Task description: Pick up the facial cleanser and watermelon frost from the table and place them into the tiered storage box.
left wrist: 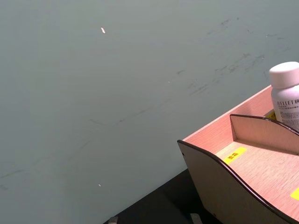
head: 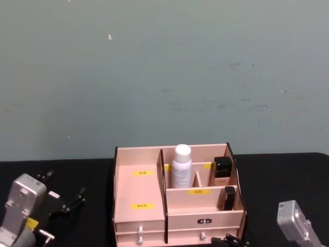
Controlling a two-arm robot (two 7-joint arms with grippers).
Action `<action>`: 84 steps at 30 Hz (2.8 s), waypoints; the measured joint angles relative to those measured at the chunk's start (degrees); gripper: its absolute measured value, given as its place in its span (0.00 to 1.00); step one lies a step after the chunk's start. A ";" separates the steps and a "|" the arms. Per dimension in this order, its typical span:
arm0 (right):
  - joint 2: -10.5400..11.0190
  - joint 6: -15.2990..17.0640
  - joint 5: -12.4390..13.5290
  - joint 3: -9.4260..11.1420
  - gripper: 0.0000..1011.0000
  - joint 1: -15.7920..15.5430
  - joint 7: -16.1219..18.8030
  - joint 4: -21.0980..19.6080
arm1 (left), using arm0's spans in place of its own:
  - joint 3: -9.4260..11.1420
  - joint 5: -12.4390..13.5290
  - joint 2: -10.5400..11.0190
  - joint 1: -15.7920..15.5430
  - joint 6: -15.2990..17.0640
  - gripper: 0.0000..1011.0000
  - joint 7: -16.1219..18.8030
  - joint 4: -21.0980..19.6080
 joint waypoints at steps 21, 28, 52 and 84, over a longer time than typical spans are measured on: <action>0.05 1.06 -2.62 -1.03 0.99 -0.64 -0.66 -0.12 | 0.00 0.00 0.00 0.00 0.00 0.99 0.00 0.00; 0.06 1.42 -3.03 -1.29 0.99 -0.54 -0.56 0.02 | 0.00 0.00 0.00 0.00 0.00 0.99 0.00 0.00; 0.90 1.37 -1.51 0.42 0.99 -1.57 -0.42 -0.95 | 0.00 0.00 0.00 0.00 0.00 0.99 0.00 0.00; 3.90 1.14 -0.28 0.36 0.99 -3.57 1.26 -3.46 | 0.00 0.00 0.00 0.00 0.00 0.99 0.00 0.00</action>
